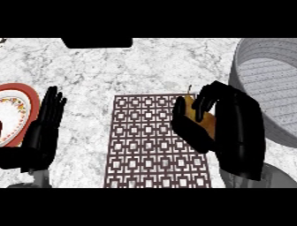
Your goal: Pick the pear from the placemat and place it in the basket
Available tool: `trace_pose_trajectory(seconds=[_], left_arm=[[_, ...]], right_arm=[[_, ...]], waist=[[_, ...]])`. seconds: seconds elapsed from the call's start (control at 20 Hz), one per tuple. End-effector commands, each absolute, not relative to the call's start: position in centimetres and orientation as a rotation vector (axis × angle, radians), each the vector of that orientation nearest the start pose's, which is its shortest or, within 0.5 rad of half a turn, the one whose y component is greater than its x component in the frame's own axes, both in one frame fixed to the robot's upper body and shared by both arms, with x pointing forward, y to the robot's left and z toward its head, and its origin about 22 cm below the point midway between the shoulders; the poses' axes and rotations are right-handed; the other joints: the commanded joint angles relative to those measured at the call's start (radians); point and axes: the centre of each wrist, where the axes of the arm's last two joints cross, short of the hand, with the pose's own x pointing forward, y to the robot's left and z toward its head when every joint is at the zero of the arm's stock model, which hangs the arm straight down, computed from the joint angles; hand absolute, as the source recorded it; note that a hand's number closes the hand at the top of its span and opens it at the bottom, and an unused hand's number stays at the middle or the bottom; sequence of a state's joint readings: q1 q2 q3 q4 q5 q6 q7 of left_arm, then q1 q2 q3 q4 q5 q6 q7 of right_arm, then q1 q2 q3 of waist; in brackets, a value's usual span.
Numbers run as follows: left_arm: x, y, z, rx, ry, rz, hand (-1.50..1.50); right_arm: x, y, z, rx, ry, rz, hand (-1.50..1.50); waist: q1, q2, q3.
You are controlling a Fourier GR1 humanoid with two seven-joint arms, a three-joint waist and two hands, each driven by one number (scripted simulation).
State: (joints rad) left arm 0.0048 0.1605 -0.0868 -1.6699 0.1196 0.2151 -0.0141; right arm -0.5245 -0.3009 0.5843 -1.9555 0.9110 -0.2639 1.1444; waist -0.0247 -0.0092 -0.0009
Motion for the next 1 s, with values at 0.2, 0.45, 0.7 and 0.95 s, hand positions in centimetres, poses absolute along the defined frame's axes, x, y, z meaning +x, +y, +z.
trace_pose_trajectory(seconds=[0.2,0.45,0.7,0.95], left_arm=[[23.6,24.7,2.5,0.125,-1.659,0.075,0.0],[23.3,24.2,3.1,0.098,-1.67,0.063,0.0],[24.0,23.9,2.3,0.106,-1.67,0.064,0.0],[24.2,21.4,1.6,0.089,-1.682,0.04,0.0]], right_arm=[[23.0,-17.0,18.8,-1.202,-1.35,0.402,1.5],[23.2,-20.5,20.8,-1.225,-1.329,0.378,1.5],[22.1,-24.4,20.9,-1.231,-1.33,0.315,1.5],[24.6,-26.9,16.3,-1.251,-1.287,0.326,1.5]], waist=[[0.003,0.004,0.0],[0.019,0.006,0.001],[0.015,0.008,0.001],[0.023,0.01,0.001]])
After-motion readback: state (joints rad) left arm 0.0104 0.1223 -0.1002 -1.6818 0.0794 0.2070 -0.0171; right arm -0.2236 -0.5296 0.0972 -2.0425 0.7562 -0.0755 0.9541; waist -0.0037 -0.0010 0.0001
